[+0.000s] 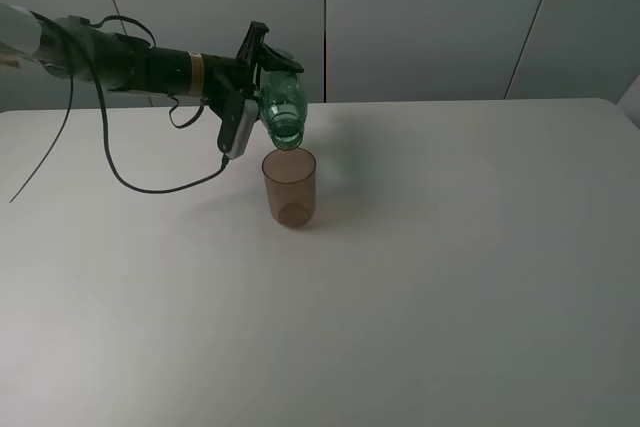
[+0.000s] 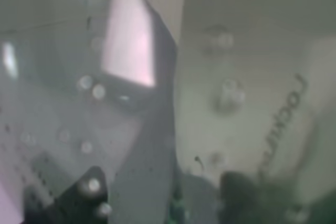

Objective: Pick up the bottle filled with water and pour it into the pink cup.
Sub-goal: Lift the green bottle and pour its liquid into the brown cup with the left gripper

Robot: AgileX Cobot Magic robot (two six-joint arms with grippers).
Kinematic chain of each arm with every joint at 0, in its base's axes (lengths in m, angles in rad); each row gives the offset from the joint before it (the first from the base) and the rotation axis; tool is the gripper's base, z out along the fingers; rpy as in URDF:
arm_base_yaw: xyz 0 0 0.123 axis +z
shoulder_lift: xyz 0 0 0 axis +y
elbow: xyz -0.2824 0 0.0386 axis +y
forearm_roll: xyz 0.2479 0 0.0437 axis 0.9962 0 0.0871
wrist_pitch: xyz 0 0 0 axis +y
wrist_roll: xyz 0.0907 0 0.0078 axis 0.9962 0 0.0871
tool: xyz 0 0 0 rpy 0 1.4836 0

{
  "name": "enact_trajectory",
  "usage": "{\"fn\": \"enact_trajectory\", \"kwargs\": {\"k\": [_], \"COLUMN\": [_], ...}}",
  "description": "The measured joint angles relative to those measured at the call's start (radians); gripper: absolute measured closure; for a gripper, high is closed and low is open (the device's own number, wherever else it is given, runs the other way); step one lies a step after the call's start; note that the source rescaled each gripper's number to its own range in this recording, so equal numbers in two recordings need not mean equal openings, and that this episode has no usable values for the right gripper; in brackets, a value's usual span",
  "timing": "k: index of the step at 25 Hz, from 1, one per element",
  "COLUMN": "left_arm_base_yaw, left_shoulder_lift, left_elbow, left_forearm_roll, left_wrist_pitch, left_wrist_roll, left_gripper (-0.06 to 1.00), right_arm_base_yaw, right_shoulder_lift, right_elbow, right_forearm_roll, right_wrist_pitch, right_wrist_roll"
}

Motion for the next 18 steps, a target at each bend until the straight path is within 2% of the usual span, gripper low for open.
{"fn": "enact_trajectory", "kwargs": {"k": [18], "left_arm_base_yaw": [-0.001], "left_shoulder_lift": [0.000], "left_elbow": [-0.025], "left_forearm_roll": [0.025], "left_wrist_pitch": [0.000], "left_wrist_roll": [0.024], "left_gripper": [0.50], "right_arm_base_yaw": [0.000], "right_shoulder_lift": [0.000], "right_elbow": [0.000], "right_forearm_roll": [0.000], "right_wrist_pitch": [0.000], "right_wrist_roll": [0.000]}}
